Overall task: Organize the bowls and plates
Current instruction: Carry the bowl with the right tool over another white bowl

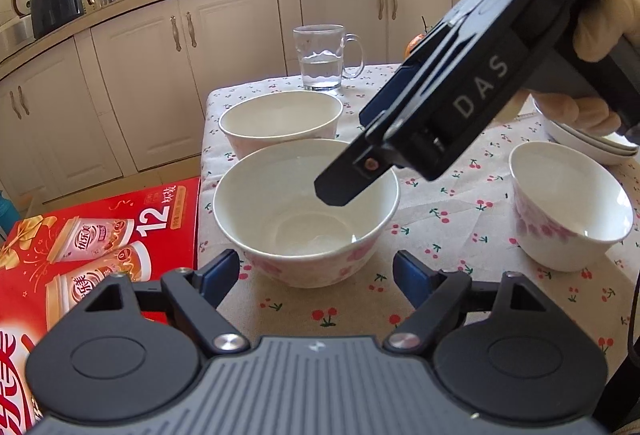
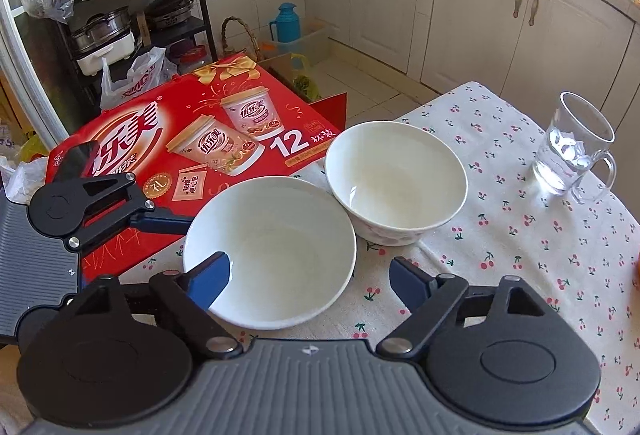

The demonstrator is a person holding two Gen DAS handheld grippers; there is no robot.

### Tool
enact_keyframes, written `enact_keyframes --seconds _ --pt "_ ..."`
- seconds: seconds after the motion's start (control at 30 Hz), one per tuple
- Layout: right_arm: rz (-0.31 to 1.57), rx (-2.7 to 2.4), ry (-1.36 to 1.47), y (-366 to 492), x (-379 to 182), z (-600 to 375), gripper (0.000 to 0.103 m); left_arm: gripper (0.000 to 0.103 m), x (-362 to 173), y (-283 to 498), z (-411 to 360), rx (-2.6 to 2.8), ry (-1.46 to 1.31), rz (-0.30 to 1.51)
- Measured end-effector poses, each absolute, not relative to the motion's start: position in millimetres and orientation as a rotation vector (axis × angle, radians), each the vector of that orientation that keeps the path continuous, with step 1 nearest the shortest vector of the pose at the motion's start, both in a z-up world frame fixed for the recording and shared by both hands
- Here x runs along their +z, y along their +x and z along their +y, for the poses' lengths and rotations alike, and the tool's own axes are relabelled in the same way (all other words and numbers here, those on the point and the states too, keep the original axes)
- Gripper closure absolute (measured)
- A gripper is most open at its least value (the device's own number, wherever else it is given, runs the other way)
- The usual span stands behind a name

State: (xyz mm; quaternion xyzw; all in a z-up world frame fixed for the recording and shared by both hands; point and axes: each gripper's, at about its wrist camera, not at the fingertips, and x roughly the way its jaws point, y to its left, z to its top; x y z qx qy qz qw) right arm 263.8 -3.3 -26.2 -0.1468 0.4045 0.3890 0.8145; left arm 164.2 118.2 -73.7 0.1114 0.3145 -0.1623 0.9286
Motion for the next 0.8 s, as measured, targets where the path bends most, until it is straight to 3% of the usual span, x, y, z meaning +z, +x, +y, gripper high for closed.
enact_keyframes --seconds 0.57,0.8 --pt "0.928 0.888 -0.293 290.0 -45.4 11.6 0.035 0.02 -73.9 169.7 121.7 -0.322 0.2 0.63" --pt "0.93 0.909 -0.282 290.9 -47.0 12.2 0.037 0.023 -73.3 169.4 122.3 -0.334 0.196 0.625"
